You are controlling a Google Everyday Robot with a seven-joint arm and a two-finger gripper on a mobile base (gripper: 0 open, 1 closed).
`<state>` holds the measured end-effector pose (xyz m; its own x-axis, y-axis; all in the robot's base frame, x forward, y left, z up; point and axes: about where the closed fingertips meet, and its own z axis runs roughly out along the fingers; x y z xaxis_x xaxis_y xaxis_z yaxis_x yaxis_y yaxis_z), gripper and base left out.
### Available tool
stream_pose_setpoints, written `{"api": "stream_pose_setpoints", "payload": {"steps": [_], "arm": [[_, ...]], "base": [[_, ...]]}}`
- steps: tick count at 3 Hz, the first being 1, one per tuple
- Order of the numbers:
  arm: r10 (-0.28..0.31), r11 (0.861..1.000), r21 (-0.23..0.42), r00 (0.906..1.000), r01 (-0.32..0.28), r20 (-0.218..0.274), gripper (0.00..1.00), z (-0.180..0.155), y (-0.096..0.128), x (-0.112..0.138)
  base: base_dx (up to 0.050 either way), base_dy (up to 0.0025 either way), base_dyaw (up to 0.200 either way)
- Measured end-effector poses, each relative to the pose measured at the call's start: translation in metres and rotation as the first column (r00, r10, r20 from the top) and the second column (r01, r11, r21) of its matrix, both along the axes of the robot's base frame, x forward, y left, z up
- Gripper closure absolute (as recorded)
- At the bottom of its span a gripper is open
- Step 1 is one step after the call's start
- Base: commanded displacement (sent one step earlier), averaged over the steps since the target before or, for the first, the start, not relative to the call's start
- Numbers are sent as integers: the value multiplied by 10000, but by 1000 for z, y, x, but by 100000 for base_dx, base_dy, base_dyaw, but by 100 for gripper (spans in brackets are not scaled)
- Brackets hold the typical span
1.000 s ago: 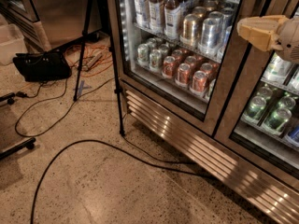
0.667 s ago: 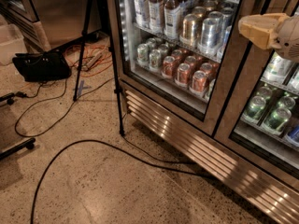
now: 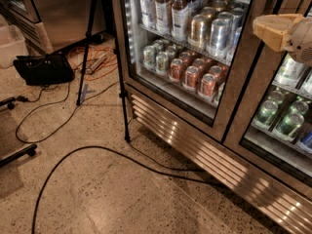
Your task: Open right fridge door
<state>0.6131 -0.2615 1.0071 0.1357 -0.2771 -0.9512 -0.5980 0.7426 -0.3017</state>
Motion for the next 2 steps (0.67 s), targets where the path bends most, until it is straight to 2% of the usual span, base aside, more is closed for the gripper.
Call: {"api": "stream_pose_setpoints", "payload": {"steps": [1, 2], "arm": [[-165, 9999, 44, 9997, 164, 177, 100, 1, -2, 2], [-592, 9982, -106, 9977, 596, 334, 100, 8, -9, -5]], "base": [[0, 0, 0], [0, 0, 0]]}}
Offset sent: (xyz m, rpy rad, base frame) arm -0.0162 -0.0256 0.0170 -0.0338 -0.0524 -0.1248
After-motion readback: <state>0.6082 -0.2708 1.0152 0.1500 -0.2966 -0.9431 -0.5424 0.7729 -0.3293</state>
